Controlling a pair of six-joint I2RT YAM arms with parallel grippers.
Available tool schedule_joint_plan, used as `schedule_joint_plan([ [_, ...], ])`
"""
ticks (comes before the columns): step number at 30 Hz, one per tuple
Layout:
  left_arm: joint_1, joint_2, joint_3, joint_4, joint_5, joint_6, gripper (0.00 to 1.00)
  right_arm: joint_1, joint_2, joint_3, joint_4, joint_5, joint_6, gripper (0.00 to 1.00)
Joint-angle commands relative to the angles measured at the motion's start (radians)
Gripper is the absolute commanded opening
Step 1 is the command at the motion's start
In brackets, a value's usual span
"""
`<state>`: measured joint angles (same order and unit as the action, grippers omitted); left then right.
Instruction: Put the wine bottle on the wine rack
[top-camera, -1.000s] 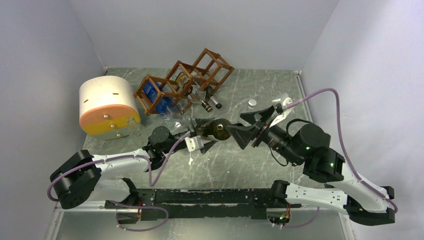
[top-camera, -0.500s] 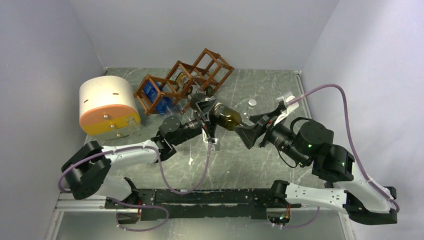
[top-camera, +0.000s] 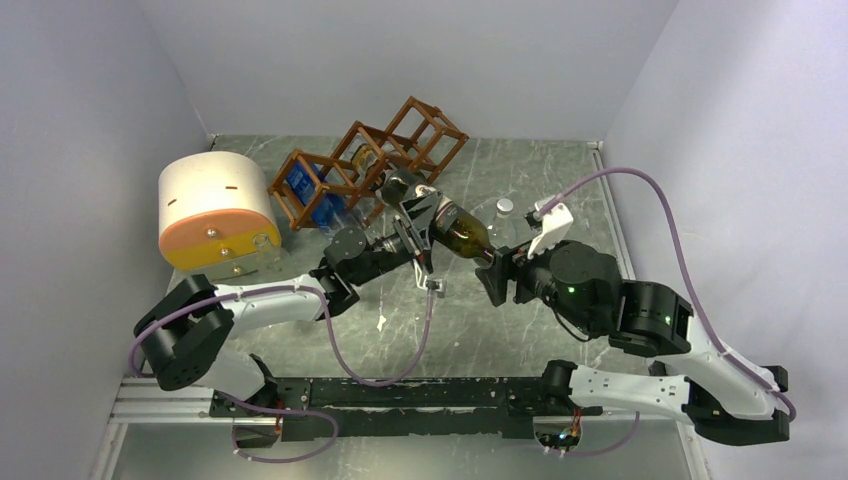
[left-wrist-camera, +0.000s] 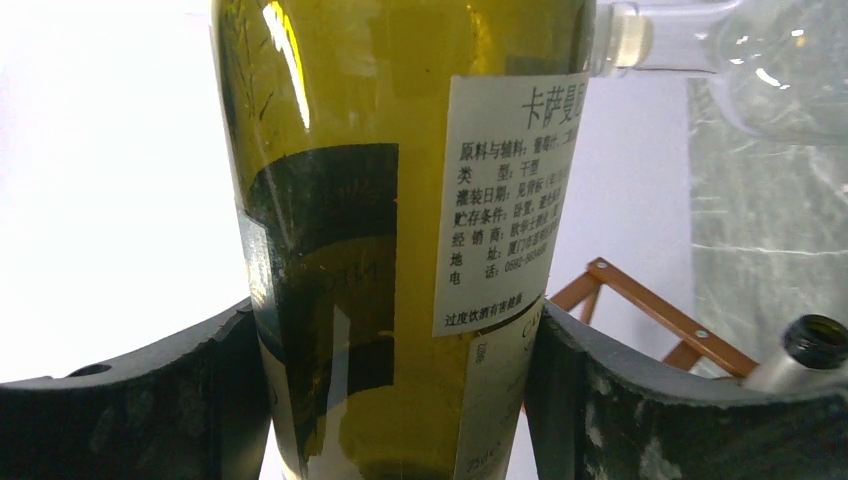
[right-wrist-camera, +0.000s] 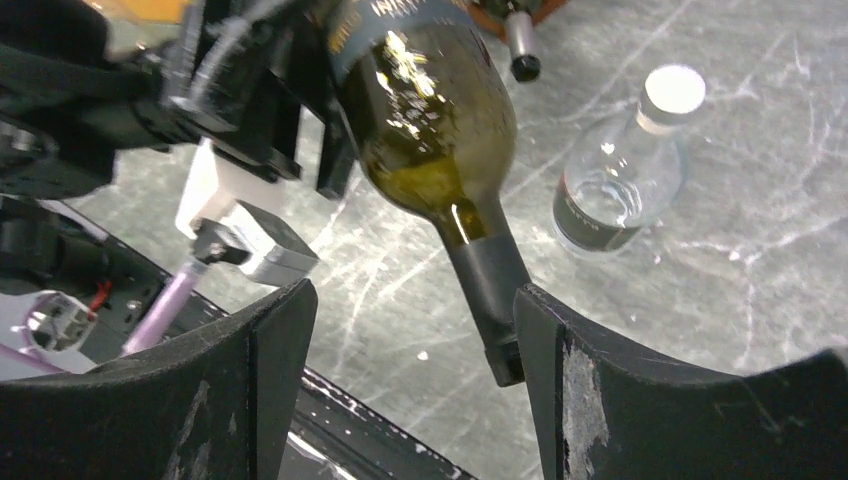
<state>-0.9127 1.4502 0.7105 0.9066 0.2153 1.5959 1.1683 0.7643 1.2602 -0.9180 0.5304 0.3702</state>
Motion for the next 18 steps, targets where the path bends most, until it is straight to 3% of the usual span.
schedule_joint_plan([
  [1,-0.006,-0.045,0.042,0.199,0.06,0.075,0.07,0.004,0.05,0.014,-0.135,0.057,0.07,0.76],
  [5,-0.008,-0.048,0.025,0.227,0.081,0.095,0.07,0.004,0.072,-0.013,-0.167,0.027,0.076,0.73],
  [18,-0.02,-0.068,-0.013,0.304,0.159,0.092,0.07,0.004,0.12,-0.056,-0.042,-0.033,0.007,0.63],
])
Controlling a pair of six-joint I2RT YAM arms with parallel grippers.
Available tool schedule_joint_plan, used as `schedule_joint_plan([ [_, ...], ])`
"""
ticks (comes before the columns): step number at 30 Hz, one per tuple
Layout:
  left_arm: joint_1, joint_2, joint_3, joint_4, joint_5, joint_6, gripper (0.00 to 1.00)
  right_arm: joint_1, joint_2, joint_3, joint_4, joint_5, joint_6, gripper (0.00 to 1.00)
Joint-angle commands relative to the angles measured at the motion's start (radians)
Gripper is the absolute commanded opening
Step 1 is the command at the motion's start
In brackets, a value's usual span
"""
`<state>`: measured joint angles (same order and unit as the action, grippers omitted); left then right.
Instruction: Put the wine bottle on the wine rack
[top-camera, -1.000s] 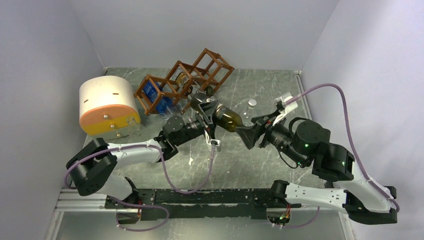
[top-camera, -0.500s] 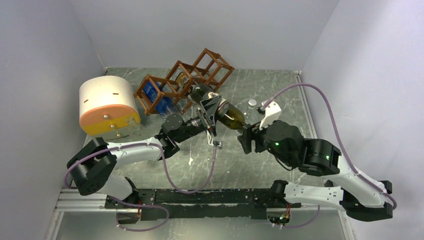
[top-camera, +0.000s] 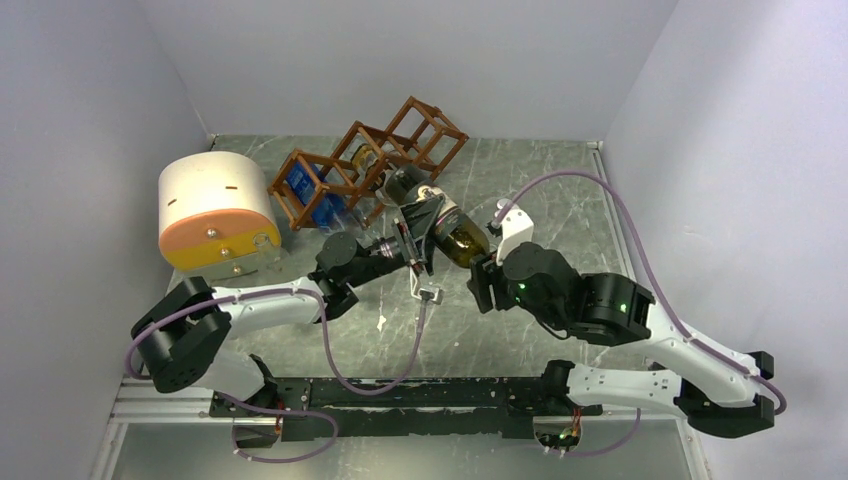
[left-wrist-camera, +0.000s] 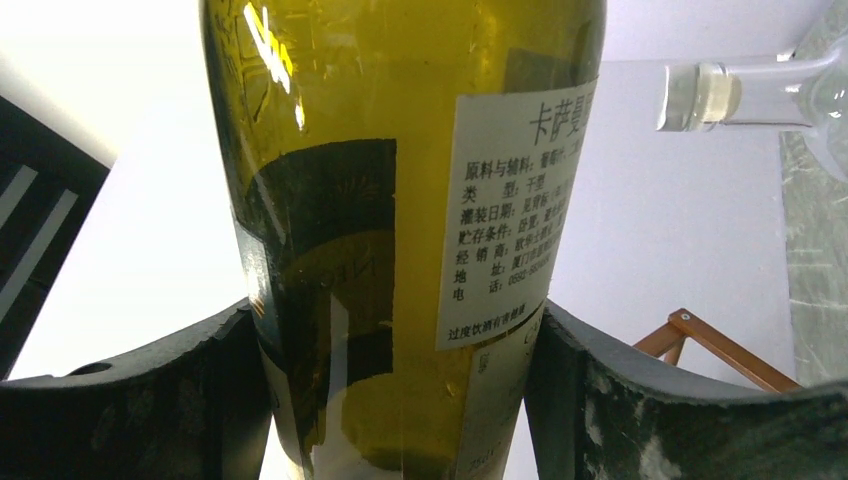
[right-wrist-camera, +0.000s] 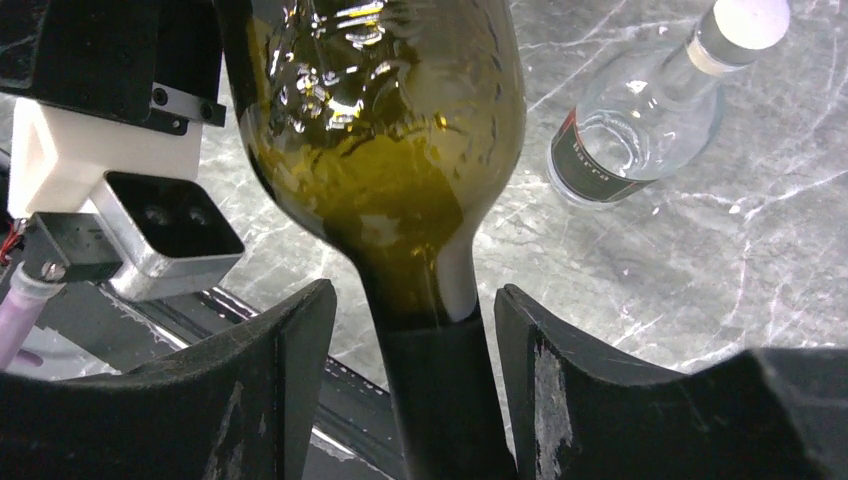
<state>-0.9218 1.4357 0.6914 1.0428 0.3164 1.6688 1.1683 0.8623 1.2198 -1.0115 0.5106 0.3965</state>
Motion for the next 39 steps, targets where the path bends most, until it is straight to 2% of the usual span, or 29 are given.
schedule_joint_plan([
  [1,-0.014,-0.051,0.003,0.179,0.066,0.015,0.07,0.004,0.036,-0.016,0.056,-0.012,-0.012,0.62],
  [7,-0.044,-0.005,-0.014,0.24,0.034,0.07,0.07,0.004,0.157,0.027,0.022,0.04,0.051,0.55],
  [12,-0.047,-0.012,-0.024,0.247,0.023,0.043,0.07,0.004,0.137,-0.002,0.057,0.026,0.061,0.46],
  [15,-0.047,-0.023,-0.019,0.224,0.013,0.018,0.07,0.004,0.127,-0.004,0.062,0.02,0.067,0.32],
  [18,-0.046,-0.027,-0.013,0.203,-0.001,0.002,0.07,0.003,0.122,-0.005,0.068,0.018,0.069,0.1],
  [20,-0.048,-0.028,-0.011,0.187,-0.014,-0.012,0.08,0.004,0.117,-0.007,0.076,0.022,0.068,0.0],
  [21,-0.048,-0.029,-0.01,0.18,-0.022,-0.021,0.14,0.004,0.117,-0.008,0.082,0.029,0.067,0.0],
  [22,-0.05,-0.027,-0.013,0.18,-0.027,-0.031,0.27,0.003,0.114,-0.009,0.086,0.037,0.067,0.0],
  [24,-0.05,-0.021,-0.029,0.22,-0.022,-0.071,0.68,0.002,0.111,-0.008,0.102,0.059,0.064,0.0],
  [25,-0.049,-0.015,-0.042,0.26,-0.018,-0.092,0.79,0.003,0.109,-0.008,0.11,0.075,0.064,0.0],
  [27,-0.049,0.008,-0.064,0.347,-0.021,-0.136,0.95,0.004,0.109,-0.002,0.127,0.107,0.06,0.0],
  [29,-0.051,0.034,-0.082,0.408,-0.037,-0.163,1.0,0.003,0.108,0.011,0.146,0.152,0.058,0.0],
  [36,-0.074,0.116,-0.113,0.523,-0.172,-0.273,0.99,0.0,0.13,0.062,0.224,0.289,0.031,0.0],
  [39,-0.091,0.118,-0.119,0.494,-0.227,-0.323,0.99,-0.017,0.146,0.079,0.24,0.298,0.012,0.0],
])
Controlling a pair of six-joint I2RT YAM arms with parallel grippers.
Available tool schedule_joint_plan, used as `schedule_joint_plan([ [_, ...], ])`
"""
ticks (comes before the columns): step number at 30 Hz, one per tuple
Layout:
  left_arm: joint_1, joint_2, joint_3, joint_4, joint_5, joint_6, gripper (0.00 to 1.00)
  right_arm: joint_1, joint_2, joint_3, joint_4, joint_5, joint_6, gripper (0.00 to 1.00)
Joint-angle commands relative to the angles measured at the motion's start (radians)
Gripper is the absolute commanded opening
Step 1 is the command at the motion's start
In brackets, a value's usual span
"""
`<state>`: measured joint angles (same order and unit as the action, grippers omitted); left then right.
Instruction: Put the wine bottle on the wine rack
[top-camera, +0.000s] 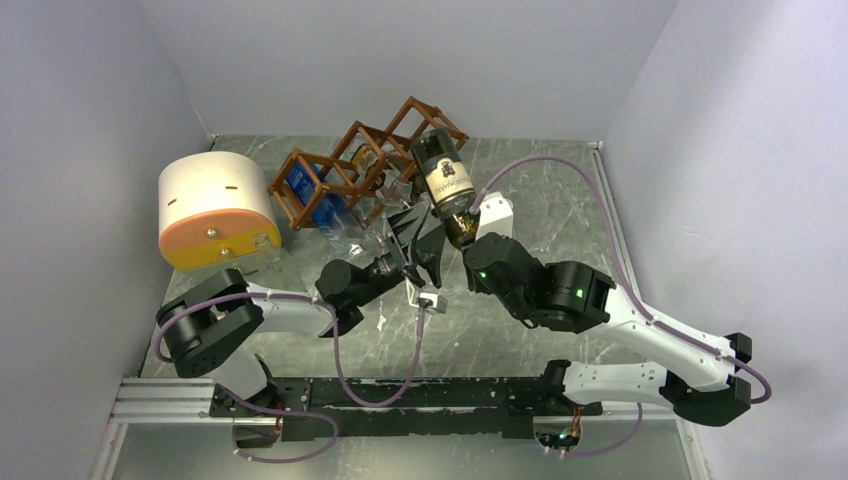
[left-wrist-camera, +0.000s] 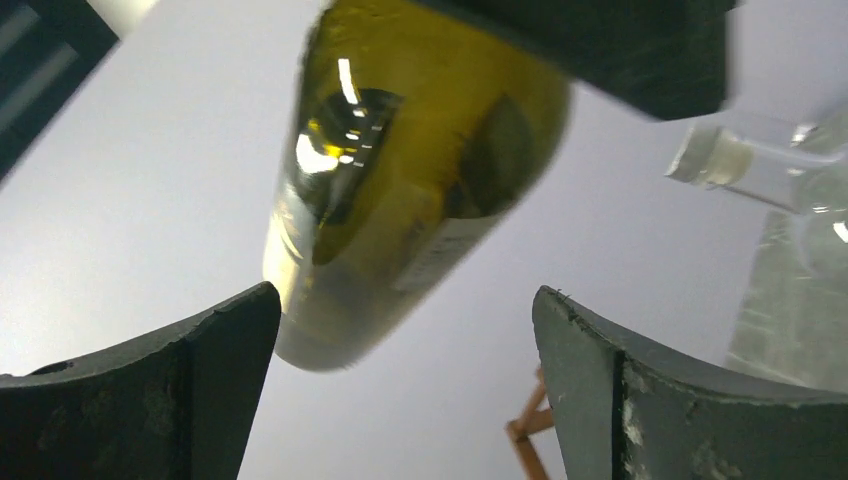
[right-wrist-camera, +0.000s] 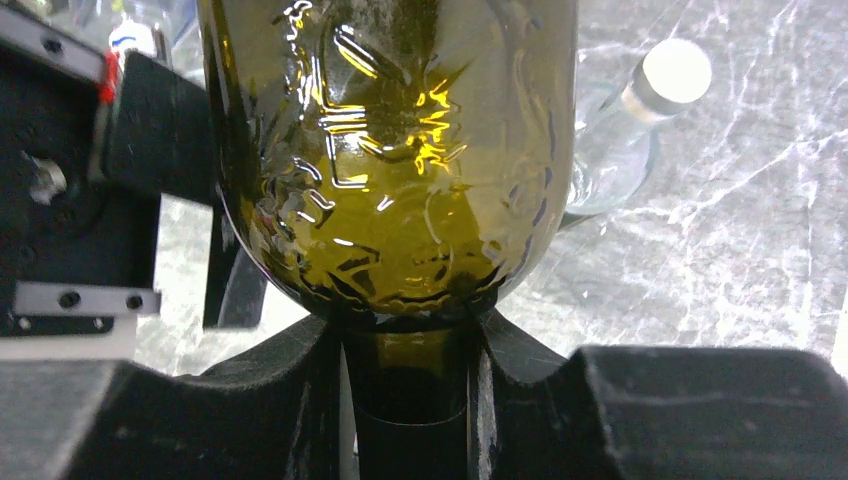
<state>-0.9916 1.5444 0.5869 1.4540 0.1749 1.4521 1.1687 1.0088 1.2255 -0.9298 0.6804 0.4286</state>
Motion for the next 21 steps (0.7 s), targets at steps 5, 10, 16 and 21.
schedule_joint_plan([
  [5,-0.037,-0.069,-0.015,-0.063,-0.189,-0.304,0.99,-0.108,0.031,0.073,0.202,0.073,-0.06,0.0],
  [10,-0.037,-0.181,0.004,-0.273,-0.296,-0.561,0.99,-0.321,0.049,0.038,0.31,-0.192,-0.138,0.0],
  [16,-0.015,-0.31,0.263,-0.946,-0.693,-1.117,0.95,-0.418,0.13,0.06,0.356,-0.338,-0.186,0.0],
  [21,0.013,-0.307,0.462,-1.366,-0.776,-1.363,0.95,-0.45,0.219,0.078,0.379,-0.4,-0.194,0.0],
])
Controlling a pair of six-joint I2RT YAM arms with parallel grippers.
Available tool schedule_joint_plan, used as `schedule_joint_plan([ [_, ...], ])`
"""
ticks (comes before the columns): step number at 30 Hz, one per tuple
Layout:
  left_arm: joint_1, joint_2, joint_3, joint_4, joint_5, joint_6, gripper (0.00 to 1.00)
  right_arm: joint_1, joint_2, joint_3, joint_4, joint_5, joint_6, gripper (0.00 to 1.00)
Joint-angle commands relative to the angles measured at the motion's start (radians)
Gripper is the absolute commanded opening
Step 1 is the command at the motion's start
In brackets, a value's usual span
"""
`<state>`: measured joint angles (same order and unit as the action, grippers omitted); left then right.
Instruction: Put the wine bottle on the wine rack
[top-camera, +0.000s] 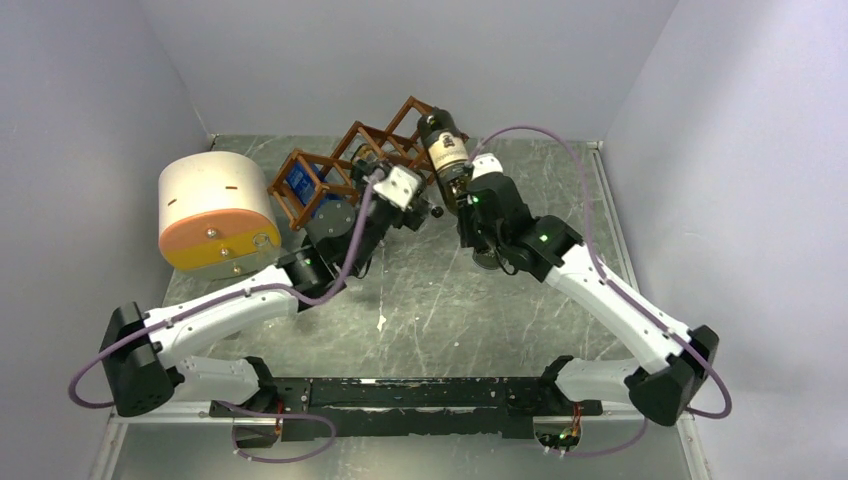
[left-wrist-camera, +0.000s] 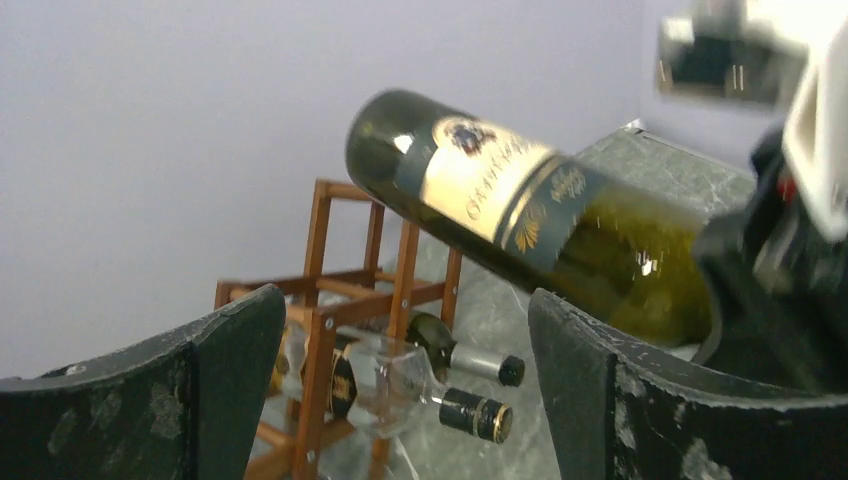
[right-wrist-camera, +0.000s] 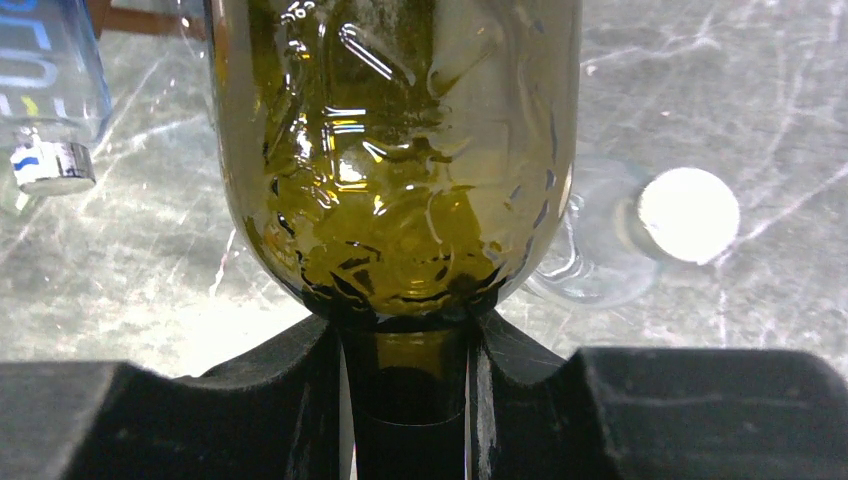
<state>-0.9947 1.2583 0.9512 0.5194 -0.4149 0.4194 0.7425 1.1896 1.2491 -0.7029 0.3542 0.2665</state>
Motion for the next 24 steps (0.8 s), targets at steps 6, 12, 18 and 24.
schedule_joint_plan([
  [6,0.067,-0.045,0.208,-0.657,-0.208,-0.545,0.95,-0.064,0.097,0.054,0.149,-0.12,-0.016,0.0],
  [12,0.11,-0.107,0.21,-0.723,-0.118,-0.601,0.95,-0.078,0.134,0.034,0.14,-0.131,0.029,0.0],
  [18,0.117,-0.15,0.176,-0.719,-0.097,-0.591,0.95,-0.079,0.122,-0.003,0.119,-0.116,0.087,0.0],
  [24,0.12,-0.163,0.164,-0.719,-0.091,-0.585,0.95,-0.079,0.117,-0.053,0.13,-0.117,0.121,0.0],
])
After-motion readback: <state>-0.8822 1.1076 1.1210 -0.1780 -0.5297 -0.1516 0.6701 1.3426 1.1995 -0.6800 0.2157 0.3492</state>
